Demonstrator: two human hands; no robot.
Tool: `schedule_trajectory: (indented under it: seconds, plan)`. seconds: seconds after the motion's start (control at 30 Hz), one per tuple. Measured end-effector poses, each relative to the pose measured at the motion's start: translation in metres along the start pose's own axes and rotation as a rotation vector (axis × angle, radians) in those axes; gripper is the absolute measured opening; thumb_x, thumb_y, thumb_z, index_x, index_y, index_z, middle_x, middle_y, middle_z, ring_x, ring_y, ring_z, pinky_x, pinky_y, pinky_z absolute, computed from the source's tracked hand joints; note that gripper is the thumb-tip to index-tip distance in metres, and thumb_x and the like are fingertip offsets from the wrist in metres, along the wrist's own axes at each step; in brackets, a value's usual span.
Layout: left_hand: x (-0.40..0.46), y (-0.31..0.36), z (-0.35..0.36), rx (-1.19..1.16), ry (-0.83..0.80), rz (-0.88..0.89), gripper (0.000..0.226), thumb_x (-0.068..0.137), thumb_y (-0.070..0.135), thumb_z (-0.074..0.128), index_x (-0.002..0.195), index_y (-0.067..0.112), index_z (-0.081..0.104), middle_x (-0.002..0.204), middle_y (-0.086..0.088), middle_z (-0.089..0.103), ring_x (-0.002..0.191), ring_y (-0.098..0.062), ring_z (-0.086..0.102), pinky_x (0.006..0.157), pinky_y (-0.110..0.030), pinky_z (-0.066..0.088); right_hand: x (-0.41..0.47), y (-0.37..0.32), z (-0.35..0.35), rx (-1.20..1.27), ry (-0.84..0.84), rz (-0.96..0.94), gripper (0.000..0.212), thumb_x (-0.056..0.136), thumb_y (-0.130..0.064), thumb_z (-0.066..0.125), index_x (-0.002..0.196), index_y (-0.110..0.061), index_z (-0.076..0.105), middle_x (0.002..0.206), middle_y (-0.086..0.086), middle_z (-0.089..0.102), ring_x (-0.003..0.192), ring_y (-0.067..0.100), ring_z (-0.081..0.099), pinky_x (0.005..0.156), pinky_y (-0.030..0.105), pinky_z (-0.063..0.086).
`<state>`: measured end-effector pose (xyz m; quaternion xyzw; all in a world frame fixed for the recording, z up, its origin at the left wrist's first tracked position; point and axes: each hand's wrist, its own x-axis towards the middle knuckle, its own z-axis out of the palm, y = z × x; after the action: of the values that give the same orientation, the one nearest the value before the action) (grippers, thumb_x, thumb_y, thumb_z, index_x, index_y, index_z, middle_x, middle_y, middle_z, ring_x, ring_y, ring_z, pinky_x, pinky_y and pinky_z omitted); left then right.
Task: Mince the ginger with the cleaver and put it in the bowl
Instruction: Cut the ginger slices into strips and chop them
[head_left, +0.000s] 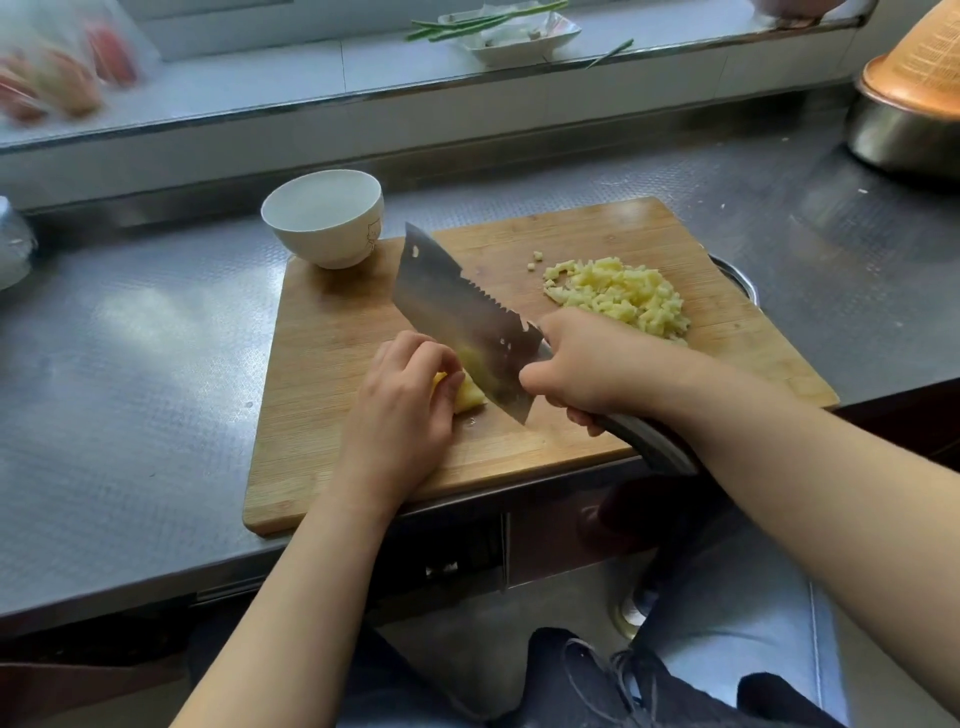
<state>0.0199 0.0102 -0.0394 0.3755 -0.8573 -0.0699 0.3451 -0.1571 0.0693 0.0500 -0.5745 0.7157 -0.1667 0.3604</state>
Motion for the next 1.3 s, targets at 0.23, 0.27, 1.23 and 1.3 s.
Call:
schedule_trajectory:
  seconds: [0.23,0.27,1.23,1.3]
  plan:
    - [0.001,0.001,0.000,0.015,-0.018,-0.011,0.006,0.087,0.009,0.063,0.093,0.008,0.062,0.099,-0.006,0.057,0.092,-0.021,0.052,0.079,-0.031,0.045,-0.012,-0.016,-0.012,-0.071,0.028,-0.095,0.010,0.093,-0.007,0.050,0.084,-0.006,0.053,0.064,0.014,0.058,0.041,0.017,0.054,0.042,0.026,0.048]
    - [0.000,0.002,0.000,0.017,-0.016,-0.014,0.006,0.087,0.009,0.063,0.093,0.008,0.062,0.099,-0.006,0.057,0.091,-0.021,0.052,0.079,-0.030,0.044,-0.012,-0.017,-0.012,-0.078,0.024,-0.097,0.008,0.093,-0.007,0.050,0.086,-0.006,0.053,0.064,0.013,0.058,0.041,0.017,0.054,0.042,0.026,0.048]
    - [-0.001,0.004,-0.003,0.027,-0.023,-0.066,0.008,0.086,0.001,0.060,0.091,0.008,0.059,0.095,-0.006,0.055,0.088,-0.021,0.051,0.078,-0.027,0.039,-0.011,-0.004,0.003,0.015,0.051,-0.021,0.008,0.093,-0.012,0.050,0.096,-0.005,0.053,0.067,0.019,0.060,0.048,0.025,0.057,0.046,0.031,0.052]
    - [-0.002,0.004,-0.003,0.037,-0.034,-0.069,0.009,0.086,0.001,0.060,0.092,0.007,0.060,0.096,-0.007,0.055,0.087,-0.021,0.050,0.077,-0.028,0.039,-0.016,-0.009,0.000,-0.001,0.049,-0.049,0.005,0.094,-0.011,0.049,0.089,-0.010,0.051,0.066,0.017,0.060,0.046,0.022,0.056,0.045,0.030,0.052]
